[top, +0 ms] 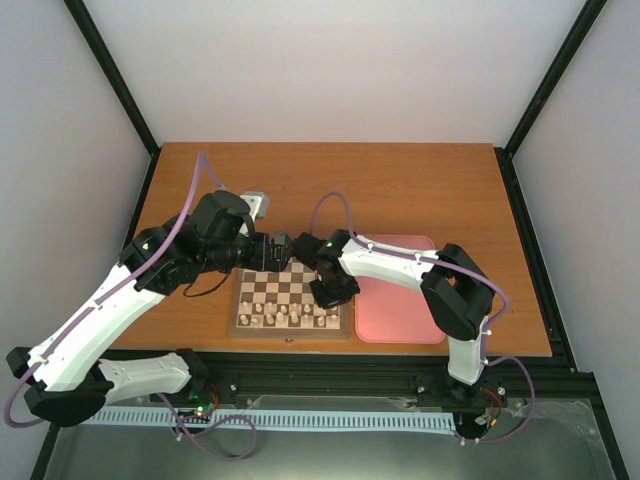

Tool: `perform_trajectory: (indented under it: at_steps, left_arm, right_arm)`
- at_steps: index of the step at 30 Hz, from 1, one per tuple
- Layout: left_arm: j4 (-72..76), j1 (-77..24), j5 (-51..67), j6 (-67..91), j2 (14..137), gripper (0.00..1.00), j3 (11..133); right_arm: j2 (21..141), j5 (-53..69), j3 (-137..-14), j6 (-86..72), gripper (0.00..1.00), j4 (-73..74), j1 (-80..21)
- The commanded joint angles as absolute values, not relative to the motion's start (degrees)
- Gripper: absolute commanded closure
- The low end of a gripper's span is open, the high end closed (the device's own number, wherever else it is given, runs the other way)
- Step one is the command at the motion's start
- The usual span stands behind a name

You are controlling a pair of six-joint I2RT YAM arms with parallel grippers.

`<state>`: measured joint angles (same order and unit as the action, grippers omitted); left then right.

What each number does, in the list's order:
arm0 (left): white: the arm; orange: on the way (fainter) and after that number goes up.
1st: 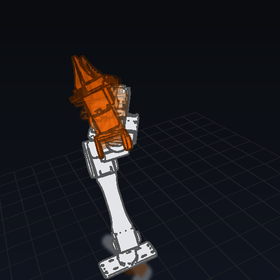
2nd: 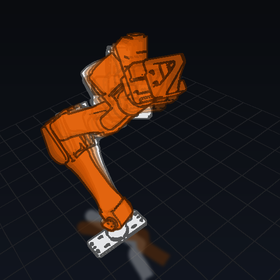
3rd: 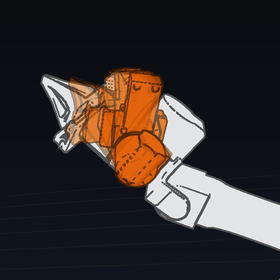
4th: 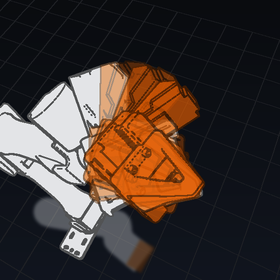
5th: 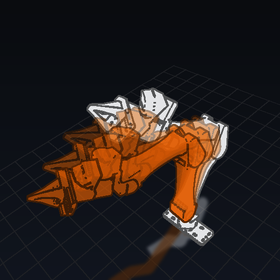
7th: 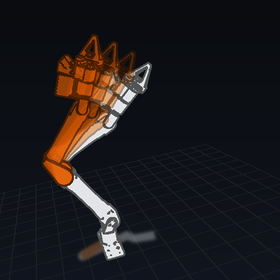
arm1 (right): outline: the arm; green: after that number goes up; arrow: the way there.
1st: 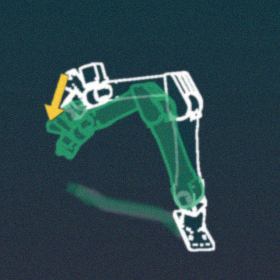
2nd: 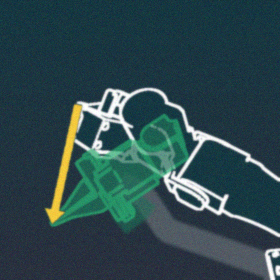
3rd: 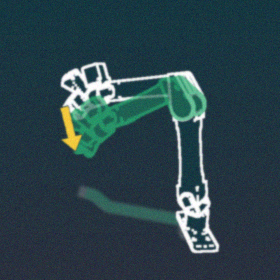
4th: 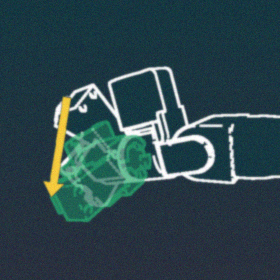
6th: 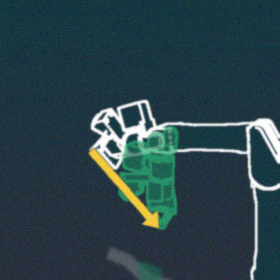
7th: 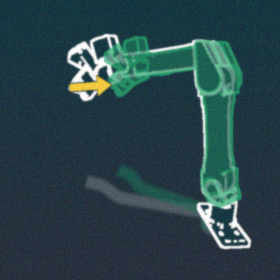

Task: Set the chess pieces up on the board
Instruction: Place the chess piece on the chessboard.

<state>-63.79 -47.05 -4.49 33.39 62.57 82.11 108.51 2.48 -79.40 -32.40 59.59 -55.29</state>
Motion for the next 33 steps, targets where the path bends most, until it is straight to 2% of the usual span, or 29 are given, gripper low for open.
perform_trajectory:
  at_steps: [1,33]
  left_arm:
    - [-62.9,-47.4,-4.2,33.2,62.8,0.00,82.4]
    - [-61.2,-47.4,-3.6,33.3,64.2,0.00,80.9]
  right_arm:
    - [109.9,3.0,-79.6,-32.4,0.86,56.8,-56.0]
    - [109.6,4.3,-78.6,-31.9,0.86,57.7,-57.4]
